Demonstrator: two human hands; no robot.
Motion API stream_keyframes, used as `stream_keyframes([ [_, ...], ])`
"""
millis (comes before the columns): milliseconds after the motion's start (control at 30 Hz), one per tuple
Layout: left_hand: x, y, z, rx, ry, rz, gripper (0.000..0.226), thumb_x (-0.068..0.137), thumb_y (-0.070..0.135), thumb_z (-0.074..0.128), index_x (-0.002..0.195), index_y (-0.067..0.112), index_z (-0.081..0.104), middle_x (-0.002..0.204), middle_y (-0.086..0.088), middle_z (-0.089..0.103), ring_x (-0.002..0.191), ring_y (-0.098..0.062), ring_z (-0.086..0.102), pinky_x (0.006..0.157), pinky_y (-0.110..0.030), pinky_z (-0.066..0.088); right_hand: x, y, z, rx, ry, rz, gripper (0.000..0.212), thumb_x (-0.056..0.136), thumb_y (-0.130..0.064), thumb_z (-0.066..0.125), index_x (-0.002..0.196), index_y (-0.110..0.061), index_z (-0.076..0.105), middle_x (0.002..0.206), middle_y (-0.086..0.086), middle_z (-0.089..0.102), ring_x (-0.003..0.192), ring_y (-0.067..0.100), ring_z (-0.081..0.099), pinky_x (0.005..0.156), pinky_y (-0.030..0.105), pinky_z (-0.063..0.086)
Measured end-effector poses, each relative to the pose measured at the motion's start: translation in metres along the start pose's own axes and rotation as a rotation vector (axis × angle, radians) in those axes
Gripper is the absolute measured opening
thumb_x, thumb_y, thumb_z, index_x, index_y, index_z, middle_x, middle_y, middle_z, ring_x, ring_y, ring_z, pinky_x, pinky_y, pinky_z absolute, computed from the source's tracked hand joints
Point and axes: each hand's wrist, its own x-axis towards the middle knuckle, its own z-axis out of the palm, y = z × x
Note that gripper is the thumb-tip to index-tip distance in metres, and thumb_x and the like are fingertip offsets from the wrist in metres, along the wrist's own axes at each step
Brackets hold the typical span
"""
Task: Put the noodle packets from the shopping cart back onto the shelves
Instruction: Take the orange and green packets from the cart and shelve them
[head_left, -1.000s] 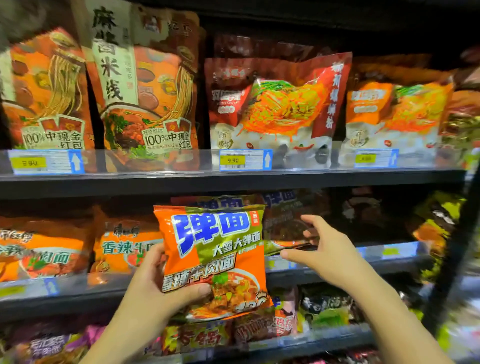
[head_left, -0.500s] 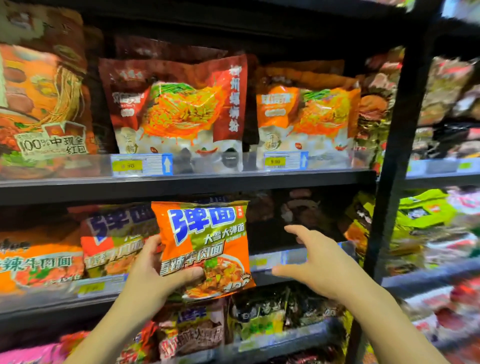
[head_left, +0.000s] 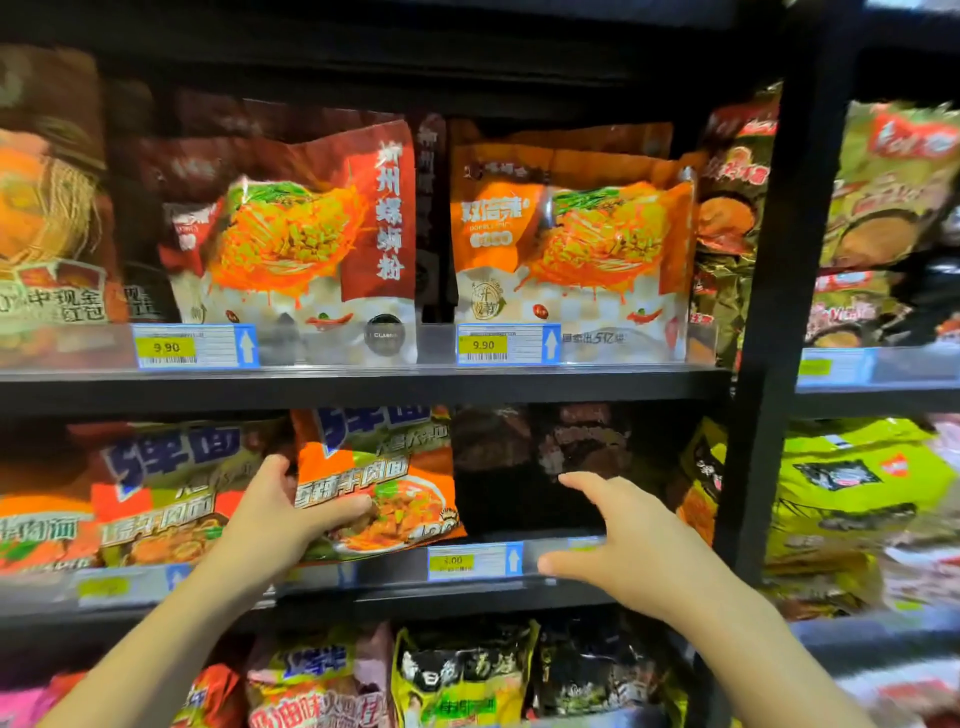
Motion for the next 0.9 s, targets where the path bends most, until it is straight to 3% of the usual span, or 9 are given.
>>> stream_keyframes([
  [67,0.006,-0.001,0.002,0.099,0.05,0.003,0.063,0.063,0.029,0.095,0.101,0.009,0.049,0.094,-0.011,0.072,0.084,-0.022,0.072,0.068,-0.034,0.053,0.003,0.001,0.001,0.009,-0.002,-0.009,0.09,0.079,-0.068,0.071,0.154,-0.048,0.024,0.148,-0.012,0.043,0.133,0.013,0.046,0.099,0.036,0.052],
  [233,0.021,-0.013,-0.002,0.338,0.094,-0.018,0.061,0.069,0.044,0.091,0.084,0.011,0.042,0.075,-0.003,0.038,0.066,-0.016,0.039,0.058,-0.036,0.035,0.008,-0.004,0.007,0.018,-0.006,0.01,0.09,0.079,-0.069,0.071,0.154,-0.047,0.024,0.147,-0.012,0.044,0.131,0.012,0.048,0.098,0.033,0.052],
  [333,0.024,-0.016,0.003,0.456,0.099,-0.019,0.057,0.076,0.044,0.085,0.077,0.013,0.037,0.07,-0.002,0.033,0.062,-0.016,0.032,0.054,-0.033,0.029,0.009,-0.011,0.011,0.015,0.002,0.027,0.09,0.08,-0.069,0.07,0.153,-0.048,0.024,0.145,-0.013,0.045,0.128,0.01,0.049,0.096,0.032,0.053],
  [433,0.027,-0.017,0.008,0.605,0.094,0.007,0.049,0.084,0.038,0.081,0.074,0.012,0.041,0.071,-0.001,0.043,0.062,-0.018,0.044,0.05,-0.029,0.032,0.007,-0.019,0.013,0.013,0.015,0.056,0.089,0.079,-0.069,0.07,0.153,-0.047,0.025,0.144,-0.013,0.046,0.127,0.011,0.05,0.096,0.034,0.053],
  [500,0.027,-0.019,0.01,0.646,0.099,0.026,0.041,0.087,0.035,0.079,0.083,0.01,0.047,0.083,-0.005,0.048,0.074,-0.022,0.049,0.06,-0.031,0.039,0.004,-0.023,0.016,0.003,0.017,0.083,0.089,0.079,-0.069,0.07,0.153,-0.046,0.026,0.142,-0.012,0.047,0.128,0.011,0.05,0.097,0.034,0.053],
  [667,0.01,-0.021,0.015,0.605,0.164,0.225,0.048,0.085,0.026,0.081,0.095,0.014,0.035,0.097,-0.004,0.033,0.074,-0.019,0.041,0.067,-0.031,0.04,-0.009,-0.028,0.017,0.032,0.013,0.162,0.093,0.076,-0.069,0.074,0.154,-0.047,0.028,0.146,-0.011,0.046,0.13,0.013,0.05,0.099,0.037,0.053],
  [767,-0.001,-0.021,0.015,0.644,0.158,0.339,0.056,0.08,0.018,0.084,0.1,0.017,0.032,0.102,-0.001,0.026,0.084,-0.021,0.041,0.072,-0.029,0.038,-0.017,-0.029,0.017,0.027,0.017,0.202,0.093,0.075,-0.07,0.074,0.153,-0.047,0.029,0.146,-0.011,0.046,0.129,0.014,0.051,0.099,0.04,0.053],
  [900,0.0,-0.027,0.005,0.692,0.086,0.409,0.053,0.08,0.026,0.084,0.105,0.017,0.038,0.103,0.001,0.025,0.094,-0.024,0.045,0.077,-0.03,0.04,-0.032,-0.033,0.019,-0.001,0.028,0.259,0.093,0.074,-0.071,0.073,0.152,-0.048,0.028,0.147,-0.011,0.045,0.133,0.014,0.048,0.103,0.042,0.05],
])
